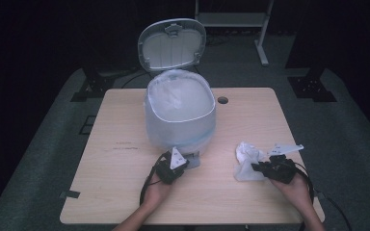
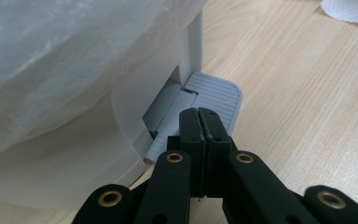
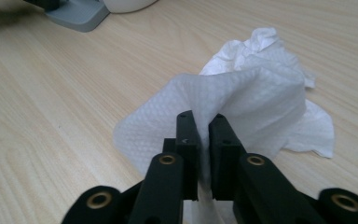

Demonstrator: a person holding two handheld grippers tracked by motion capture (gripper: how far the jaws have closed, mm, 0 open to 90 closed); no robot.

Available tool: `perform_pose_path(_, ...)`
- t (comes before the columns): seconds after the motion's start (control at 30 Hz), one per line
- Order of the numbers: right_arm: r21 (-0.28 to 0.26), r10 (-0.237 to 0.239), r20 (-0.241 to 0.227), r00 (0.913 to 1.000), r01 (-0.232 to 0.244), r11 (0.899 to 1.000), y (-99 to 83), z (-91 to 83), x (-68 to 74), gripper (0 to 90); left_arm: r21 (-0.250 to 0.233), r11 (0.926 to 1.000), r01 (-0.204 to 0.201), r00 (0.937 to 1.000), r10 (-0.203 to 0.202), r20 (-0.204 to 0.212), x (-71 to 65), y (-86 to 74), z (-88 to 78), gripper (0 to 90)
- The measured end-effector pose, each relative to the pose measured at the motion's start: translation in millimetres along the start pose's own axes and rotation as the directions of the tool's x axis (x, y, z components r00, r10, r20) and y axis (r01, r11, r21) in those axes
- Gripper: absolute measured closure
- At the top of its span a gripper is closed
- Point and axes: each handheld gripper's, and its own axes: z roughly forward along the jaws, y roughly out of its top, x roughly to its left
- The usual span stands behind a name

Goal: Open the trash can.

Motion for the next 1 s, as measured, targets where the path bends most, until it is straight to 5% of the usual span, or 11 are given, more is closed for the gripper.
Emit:
perform_pose_path(0.53,-0.111,0.037,-0.052,0.9979,-0.043,0.993,14.3,-41.1,-2.1,88.0,-0.015,0.9998,0.016,0.9999,-0.016,0.005,0.5,-1.1,0.4,89.7)
perform_pose_path(1.0,-0.187,-0.004,-0.102,0.9948,-0.015,0.982,58.8,-73.2,10.4,88.0,-0.01,0.9999,0.013,0.9999,-0.013,0.003,0.4,-1.5,-0.2,89.7)
